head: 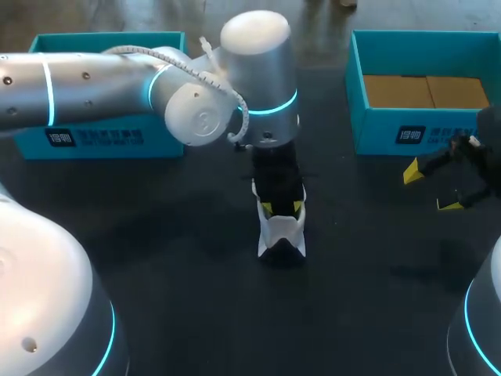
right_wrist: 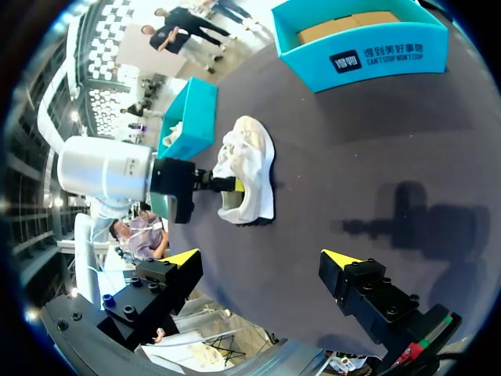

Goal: Take the shoe out of the shoebox, open the shoe tongue, remove and reinsert the insole, then place the shoe into the shoebox

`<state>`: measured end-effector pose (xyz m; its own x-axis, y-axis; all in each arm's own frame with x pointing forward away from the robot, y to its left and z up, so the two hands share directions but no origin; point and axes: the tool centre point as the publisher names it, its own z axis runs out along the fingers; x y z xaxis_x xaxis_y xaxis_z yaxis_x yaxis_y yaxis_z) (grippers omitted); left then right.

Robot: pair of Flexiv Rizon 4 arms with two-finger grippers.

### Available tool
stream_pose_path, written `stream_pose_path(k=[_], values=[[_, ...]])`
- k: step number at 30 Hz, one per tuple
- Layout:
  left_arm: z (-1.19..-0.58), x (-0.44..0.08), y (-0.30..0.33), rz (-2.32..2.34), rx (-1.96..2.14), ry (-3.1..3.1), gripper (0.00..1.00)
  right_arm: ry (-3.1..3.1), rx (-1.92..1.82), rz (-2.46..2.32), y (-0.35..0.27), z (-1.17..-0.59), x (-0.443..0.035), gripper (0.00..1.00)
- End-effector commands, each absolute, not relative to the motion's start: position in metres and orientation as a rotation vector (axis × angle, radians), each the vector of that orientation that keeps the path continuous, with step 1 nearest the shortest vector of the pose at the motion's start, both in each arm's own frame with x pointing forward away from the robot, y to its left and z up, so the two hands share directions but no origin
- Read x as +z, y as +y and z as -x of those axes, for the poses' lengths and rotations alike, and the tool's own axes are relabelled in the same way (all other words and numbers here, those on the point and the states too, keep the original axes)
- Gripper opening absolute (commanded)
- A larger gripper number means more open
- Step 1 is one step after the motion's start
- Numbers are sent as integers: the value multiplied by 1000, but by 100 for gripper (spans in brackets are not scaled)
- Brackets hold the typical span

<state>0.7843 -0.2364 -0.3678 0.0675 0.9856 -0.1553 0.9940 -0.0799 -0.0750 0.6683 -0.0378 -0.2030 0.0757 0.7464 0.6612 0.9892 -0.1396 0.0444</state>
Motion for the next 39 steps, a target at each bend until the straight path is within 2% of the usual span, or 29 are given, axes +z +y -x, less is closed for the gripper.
stream_pose_path(k=[1, 2, 4, 9, 22, 39], values=[[-786, -363, -228, -2248, -262, 2094, 63, -1717, -775, 1945, -37, -668, -203, 100], [-787, -363, -228, -2247, -261, 2095, 64, -1717, -775, 1945, -37, -668, -203, 100], [-789, -364, -228, -2244, -261, 2099, 73, -1717, -775, 1945, -37, -668, -203, 100], [-790, -362, -230, -2249, -257, 2100, 79, -1717, -775, 1945, -37, -668, -203, 100], [-799, -340, -235, -2242, -249, 2064, 77, -1717, -775, 1945, -37, -668, -203, 100], [-786, -314, -221, -2265, -320, 2038, 91, -1717, -775, 1945, -37, -668, -203, 100]])
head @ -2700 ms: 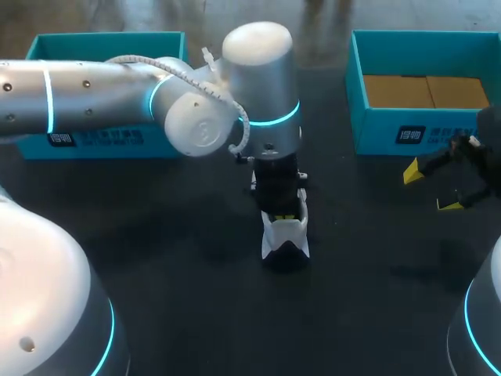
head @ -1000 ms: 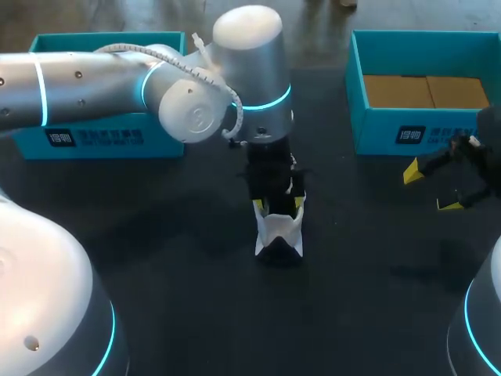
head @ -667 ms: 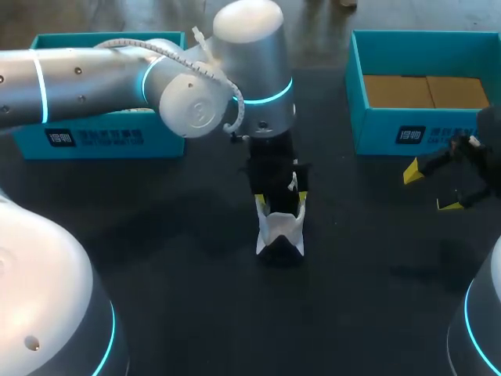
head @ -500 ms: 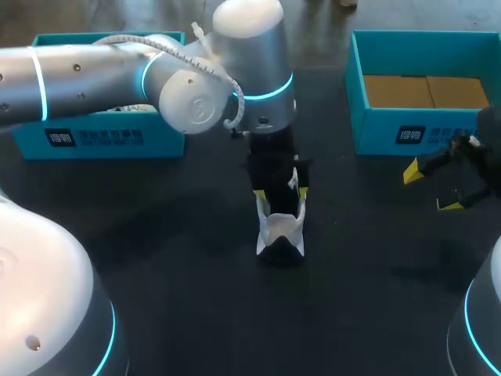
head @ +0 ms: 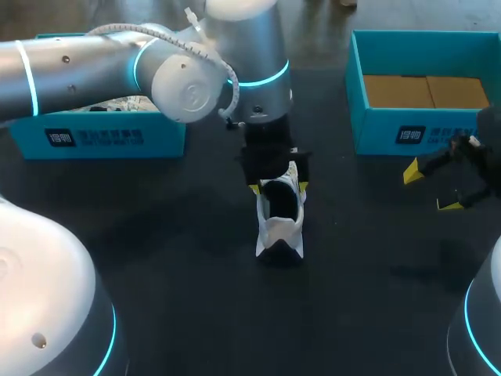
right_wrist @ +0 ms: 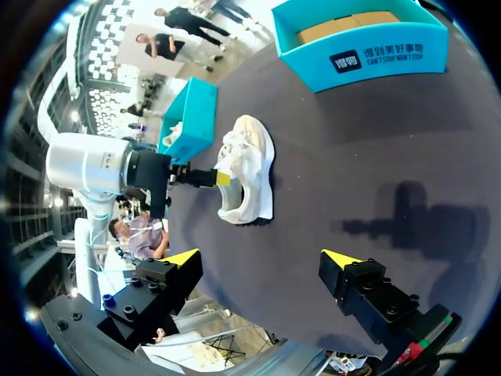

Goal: Take the shoe out of the shoebox, open the shoe tongue, remove and reinsert the insole, then place the shoe into the shoebox

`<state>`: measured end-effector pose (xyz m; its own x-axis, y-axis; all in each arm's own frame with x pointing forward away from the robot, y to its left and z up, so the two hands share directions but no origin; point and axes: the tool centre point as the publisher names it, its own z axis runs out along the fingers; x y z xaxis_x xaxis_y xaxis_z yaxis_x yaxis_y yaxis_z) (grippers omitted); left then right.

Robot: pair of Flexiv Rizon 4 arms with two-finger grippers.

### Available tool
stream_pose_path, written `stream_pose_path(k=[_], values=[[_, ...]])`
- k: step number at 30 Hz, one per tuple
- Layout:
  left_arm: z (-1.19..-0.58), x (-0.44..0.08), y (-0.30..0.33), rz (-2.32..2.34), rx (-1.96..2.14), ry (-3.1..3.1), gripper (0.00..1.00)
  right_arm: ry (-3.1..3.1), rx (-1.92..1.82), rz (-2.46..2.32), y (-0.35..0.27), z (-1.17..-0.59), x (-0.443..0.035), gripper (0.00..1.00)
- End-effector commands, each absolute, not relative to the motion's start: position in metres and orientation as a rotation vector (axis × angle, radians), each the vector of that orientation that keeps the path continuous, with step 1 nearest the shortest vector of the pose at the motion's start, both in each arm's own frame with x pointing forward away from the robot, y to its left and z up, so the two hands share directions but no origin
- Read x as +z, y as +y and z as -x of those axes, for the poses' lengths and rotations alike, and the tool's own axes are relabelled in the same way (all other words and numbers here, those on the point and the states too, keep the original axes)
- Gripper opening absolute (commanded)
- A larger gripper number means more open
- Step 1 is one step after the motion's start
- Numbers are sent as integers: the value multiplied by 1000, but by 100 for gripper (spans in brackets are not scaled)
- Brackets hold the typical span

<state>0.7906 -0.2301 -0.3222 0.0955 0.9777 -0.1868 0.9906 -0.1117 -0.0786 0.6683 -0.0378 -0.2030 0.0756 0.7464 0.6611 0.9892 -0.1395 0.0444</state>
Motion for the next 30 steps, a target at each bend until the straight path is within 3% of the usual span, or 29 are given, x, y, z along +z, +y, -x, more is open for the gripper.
stream_pose_path(k=[1, 8, 14, 16, 18, 26, 30], values=[[-785, -311, -220, -2263, -325, 2032, 92, -1717, -775, 1945, -37, -668, -203, 100], [-789, -293, -215, -2241, -318, 2012, 95, -1717, -775, 1945, -37, -668, -203, 100], [-799, -288, -218, -2230, -280, 2020, 91, -1717, -775, 1945, -37, -668, -203, 100], [-802, -288, -220, -2223, -248, 2014, 87, -1717, -775, 1945, -37, -668, -203, 100], [-807, -290, -223, -2219, -245, 2014, 75, -1717, -775, 1945, -37, -668, -203, 100], [-822, -302, -229, -2219, -219, 2031, 68, -1717, -775, 1945, -37, -668, -203, 100], [-829, -309, -229, -2211, -216, 2042, 71, -1717, -775, 1945, -37, -668, -203, 100]])
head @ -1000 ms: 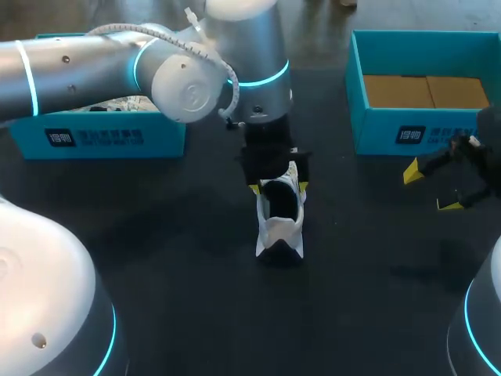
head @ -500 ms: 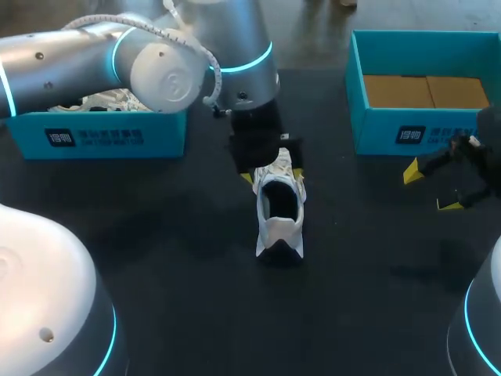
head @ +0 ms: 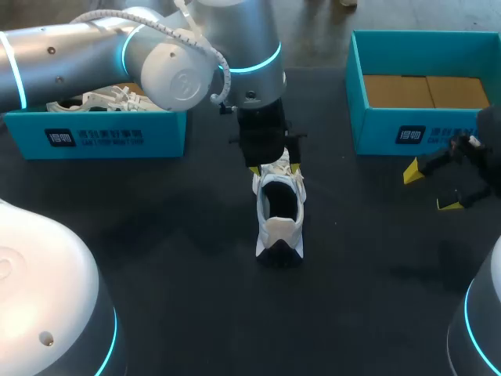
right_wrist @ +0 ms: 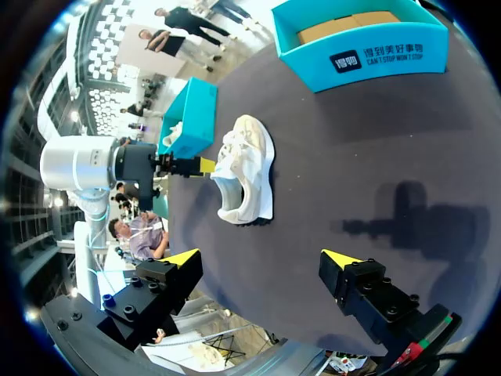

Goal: Take the shoe out of the shoebox, open the shoe tongue, remove and reinsert the insole, then place the shoe into the shoebox

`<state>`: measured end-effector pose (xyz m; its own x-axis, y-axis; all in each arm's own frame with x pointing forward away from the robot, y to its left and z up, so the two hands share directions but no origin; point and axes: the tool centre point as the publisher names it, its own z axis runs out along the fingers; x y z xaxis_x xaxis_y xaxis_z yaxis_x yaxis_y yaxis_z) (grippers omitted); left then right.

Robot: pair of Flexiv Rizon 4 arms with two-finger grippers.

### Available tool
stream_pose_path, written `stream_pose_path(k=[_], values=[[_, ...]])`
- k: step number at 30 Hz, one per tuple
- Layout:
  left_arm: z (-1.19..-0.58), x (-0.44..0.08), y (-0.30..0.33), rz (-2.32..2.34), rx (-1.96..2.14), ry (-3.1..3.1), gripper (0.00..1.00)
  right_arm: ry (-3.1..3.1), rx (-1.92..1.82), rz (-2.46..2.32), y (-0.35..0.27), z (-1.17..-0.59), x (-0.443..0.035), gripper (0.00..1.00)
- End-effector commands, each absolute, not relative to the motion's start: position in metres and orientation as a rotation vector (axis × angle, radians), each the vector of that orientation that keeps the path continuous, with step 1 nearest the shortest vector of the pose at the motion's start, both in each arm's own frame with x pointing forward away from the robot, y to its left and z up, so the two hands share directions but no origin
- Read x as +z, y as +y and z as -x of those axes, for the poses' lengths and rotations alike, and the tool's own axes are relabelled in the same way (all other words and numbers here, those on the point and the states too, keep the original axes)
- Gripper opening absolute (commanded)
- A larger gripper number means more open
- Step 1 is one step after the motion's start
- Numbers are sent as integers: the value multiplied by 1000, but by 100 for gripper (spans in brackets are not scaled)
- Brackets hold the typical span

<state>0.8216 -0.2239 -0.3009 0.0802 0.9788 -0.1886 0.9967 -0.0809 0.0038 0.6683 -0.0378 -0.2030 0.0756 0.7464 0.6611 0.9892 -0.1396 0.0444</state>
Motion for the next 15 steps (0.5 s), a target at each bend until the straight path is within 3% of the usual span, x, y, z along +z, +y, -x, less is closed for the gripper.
stream_pose_path(k=[1, 6, 8, 10, 15], values=[[-829, -310, -229, -2210, -216, 2041, 69, -1717, -775, 1945, -37, -668, -203, 100], [-830, -316, -232, -2211, -220, 2033, 68, -1717, -775, 1945, -37, -668, -203, 100], [-829, -318, -234, -2212, -219, 2031, 64, -1717, -775, 1945, -37, -668, -203, 100], [-829, -320, -234, -2214, -219, 2033, 52, -1717, -775, 1945, -37, -668, -203, 100], [-828, -325, -230, -2221, -219, 2045, 48, -1717, -775, 1945, -37, -668, -203, 100]])
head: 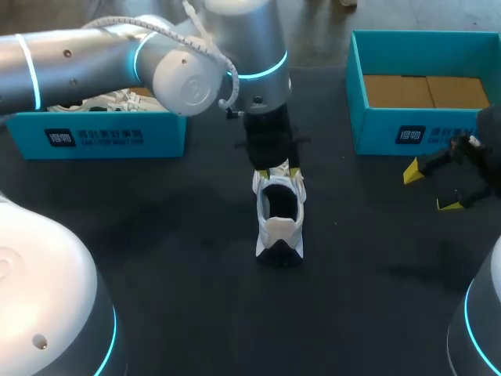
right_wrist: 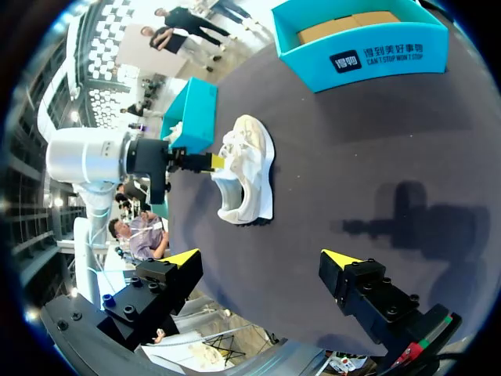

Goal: Take the shoe out of the shoebox, open the shoe tongue, remove and reinsert the insole, then place the shoe into the shoebox

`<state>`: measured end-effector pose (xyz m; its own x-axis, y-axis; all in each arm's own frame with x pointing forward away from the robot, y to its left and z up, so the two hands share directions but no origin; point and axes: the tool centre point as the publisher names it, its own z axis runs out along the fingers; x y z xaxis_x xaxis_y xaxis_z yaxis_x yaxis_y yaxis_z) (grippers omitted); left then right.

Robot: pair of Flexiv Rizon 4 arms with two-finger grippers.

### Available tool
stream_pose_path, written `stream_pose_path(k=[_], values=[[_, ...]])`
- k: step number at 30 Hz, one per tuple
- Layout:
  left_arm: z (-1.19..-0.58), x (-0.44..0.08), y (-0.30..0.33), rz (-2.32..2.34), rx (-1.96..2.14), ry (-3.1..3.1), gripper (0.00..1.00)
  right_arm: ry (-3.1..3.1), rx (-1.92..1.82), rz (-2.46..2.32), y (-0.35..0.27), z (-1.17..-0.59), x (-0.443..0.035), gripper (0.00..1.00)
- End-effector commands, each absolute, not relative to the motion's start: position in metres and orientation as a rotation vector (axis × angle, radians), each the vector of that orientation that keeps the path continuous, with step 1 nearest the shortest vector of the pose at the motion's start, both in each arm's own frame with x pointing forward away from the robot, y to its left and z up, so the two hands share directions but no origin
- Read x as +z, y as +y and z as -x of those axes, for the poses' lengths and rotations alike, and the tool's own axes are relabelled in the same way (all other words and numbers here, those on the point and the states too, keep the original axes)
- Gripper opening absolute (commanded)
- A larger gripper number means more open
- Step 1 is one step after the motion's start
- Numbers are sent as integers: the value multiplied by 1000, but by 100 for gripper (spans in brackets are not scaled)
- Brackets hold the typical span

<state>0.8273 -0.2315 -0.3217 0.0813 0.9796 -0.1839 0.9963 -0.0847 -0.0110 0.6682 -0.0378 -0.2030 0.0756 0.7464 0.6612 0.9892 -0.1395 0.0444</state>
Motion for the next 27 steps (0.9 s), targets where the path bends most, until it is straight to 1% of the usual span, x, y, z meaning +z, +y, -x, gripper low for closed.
stream_pose_path(k=[1, 4, 8, 13, 15, 21, 27], values=[[-828, -325, -229, -2220, -220, 2048, 48, -1717, -775, 1945, -37, -668, -203, 100], [-829, -326, -226, -2211, -225, 2062, 49, -1717, -775, 1945, -37, -668, -203, 100], [-828, -327, -224, -2206, -231, 2071, 46, -1717, -775, 1945, -37, -668, -203, 100], [-830, -324, -223, -2194, -236, 2071, 42, -1717, -775, 1945, -37, -668, -203, 100], [-832, -322, -223, -2187, -234, 2070, 39, -1717, -775, 1945, -37, -668, -203, 100], [-833, -317, -223, -2189, -236, 2074, 38, -1717, -775, 1945, -37, -668, -203, 100], [-822, -333, -227, -2216, -242, 2074, 36, -1717, -775, 1945, -37, -668, -203, 100]])
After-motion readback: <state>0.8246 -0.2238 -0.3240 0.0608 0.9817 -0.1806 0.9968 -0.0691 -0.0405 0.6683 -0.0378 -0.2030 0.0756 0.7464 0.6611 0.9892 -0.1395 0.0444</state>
